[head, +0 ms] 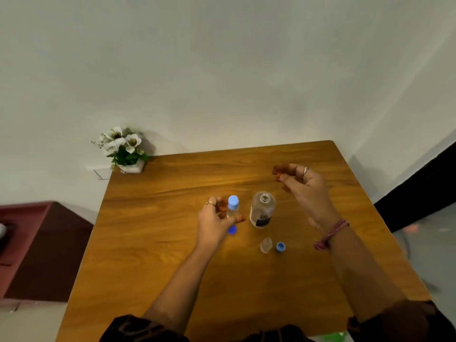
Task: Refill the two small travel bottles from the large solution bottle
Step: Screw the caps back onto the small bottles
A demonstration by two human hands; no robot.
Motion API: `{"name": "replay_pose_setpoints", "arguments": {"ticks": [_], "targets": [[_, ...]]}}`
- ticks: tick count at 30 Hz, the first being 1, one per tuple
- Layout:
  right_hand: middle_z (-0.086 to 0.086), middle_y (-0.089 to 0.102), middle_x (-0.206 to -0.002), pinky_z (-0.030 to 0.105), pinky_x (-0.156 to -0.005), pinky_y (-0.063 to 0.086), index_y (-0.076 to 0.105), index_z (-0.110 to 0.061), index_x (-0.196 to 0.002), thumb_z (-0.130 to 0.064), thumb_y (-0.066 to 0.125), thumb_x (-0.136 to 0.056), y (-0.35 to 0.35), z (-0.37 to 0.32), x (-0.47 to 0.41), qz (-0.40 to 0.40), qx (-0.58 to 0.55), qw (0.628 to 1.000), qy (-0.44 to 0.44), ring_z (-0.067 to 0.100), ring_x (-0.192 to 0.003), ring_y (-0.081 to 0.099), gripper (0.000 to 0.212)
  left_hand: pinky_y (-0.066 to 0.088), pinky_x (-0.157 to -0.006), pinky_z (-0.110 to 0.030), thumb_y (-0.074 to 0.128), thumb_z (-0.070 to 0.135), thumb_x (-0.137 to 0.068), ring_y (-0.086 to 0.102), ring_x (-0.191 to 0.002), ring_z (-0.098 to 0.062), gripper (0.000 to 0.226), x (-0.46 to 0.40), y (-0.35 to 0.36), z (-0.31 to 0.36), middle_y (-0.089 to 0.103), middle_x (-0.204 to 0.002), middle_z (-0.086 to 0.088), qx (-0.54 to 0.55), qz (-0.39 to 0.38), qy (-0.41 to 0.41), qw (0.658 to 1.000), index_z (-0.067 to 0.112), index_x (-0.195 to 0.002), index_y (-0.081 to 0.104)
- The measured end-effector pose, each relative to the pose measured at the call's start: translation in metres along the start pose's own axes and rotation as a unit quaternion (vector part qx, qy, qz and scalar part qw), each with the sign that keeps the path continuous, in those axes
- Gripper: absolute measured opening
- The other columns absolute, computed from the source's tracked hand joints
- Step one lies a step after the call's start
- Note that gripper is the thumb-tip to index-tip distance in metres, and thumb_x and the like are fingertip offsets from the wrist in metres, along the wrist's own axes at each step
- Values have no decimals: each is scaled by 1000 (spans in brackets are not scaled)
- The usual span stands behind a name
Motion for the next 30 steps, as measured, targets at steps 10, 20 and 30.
{"name": "replay_pose_setpoints", "arguments": {"ticks": [10, 20, 30], "targets": [[-1, 71, -101, 14, -72, 52, 68, -16, -102, -4, 56, -90, -21, 89, -3, -23, 45, 995, 83, 9, -93, 66, 20, 50, -76, -25, 86, 15, -63, 58, -93, -10, 45, 26, 50, -91, 64, -99, 3, -32, -16, -121, 992, 27, -88, 50], [0, 71, -99, 25, -85, 54, 67, -23, -96, -6, 59, -89, -20, 155, 4, -93, 88, 983, 131, 11, -96, 66, 20, 54, -84, -38, 85, 17, -66, 61, -99, -16, 46, 40, 67, -134, 64, -104, 0, -54, 9, -178, 982, 30, -90, 48], [-5, 67, -105, 19, -79, 52, 64, -22, -108, -12, 59, -89, -27, 193, 8, -152, 221, 955, 124, 5, -96, 62, 23, 51, -89, -38, 89, 21, -60, 52, -103, -21, 73, 80, 59, -133, 49, -110, -3, -77, 95, -216, 969, 9, -116, 45]]}}
Point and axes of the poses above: each hand's wrist, its own x-axis away from the middle knuckle, its own y-axis out of the palm, z = x × y, the point moved 8 cm from there along -x, towards the middle knuckle
